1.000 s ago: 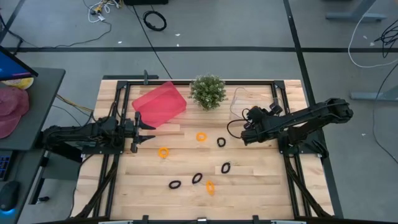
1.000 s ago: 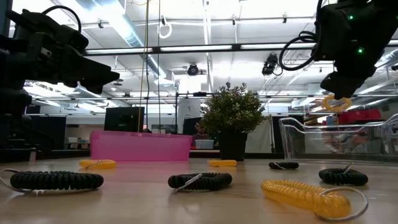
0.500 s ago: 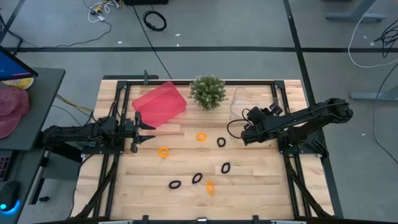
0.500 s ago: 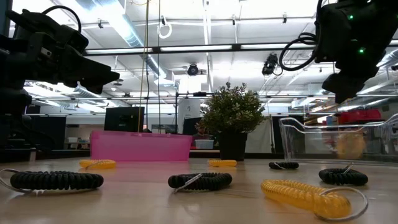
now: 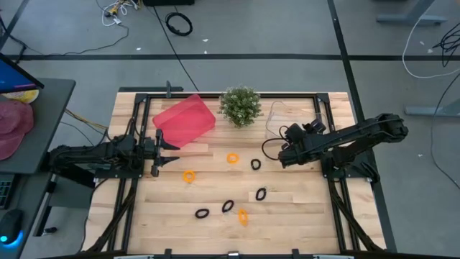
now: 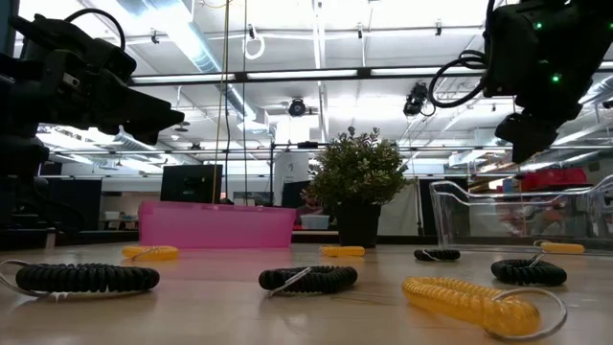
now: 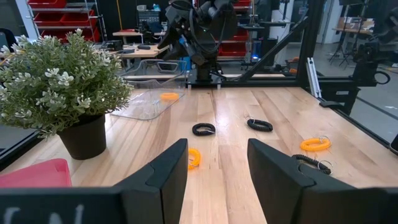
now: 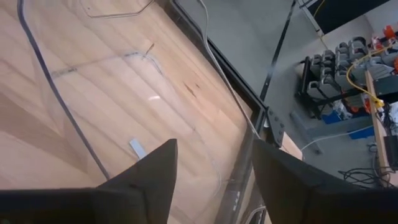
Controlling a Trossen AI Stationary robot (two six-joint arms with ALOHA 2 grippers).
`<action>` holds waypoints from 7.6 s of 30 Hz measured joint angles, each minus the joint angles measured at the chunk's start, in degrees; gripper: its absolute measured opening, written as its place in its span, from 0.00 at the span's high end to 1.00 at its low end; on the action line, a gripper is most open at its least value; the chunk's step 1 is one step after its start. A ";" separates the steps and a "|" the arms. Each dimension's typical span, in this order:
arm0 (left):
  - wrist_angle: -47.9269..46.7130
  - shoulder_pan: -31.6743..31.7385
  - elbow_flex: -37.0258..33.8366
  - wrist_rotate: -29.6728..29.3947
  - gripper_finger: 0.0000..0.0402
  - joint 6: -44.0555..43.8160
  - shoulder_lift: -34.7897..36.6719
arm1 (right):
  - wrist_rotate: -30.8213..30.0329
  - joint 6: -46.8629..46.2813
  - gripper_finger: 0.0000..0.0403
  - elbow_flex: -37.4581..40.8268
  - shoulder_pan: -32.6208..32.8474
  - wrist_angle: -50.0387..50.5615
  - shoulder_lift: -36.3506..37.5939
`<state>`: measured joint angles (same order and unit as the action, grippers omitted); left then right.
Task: Sort spring keychains
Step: Put the bottom orange spring keychain into the transparent bin
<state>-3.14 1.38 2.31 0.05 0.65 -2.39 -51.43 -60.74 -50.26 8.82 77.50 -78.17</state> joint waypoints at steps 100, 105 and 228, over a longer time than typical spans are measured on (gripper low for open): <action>0.68 -0.01 -0.07 0.01 0.57 0.00 0.00 | 44.66 56.23 0.48 -32.89 18.25 -43.63 -43.87; 0.70 0.01 -0.07 0.01 0.57 -0.01 0.02 | 46.61 56.23 0.55 -32.77 17.64 -43.60 -43.85; 0.79 -0.02 0.00 0.01 0.57 0.00 0.00 | -1.17 -12.28 0.45 -9.05 -6.55 6.45 -12.87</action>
<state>-2.35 1.37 2.31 0.05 0.65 -2.39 -52.60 -73.02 -59.31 2.27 83.94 -91.05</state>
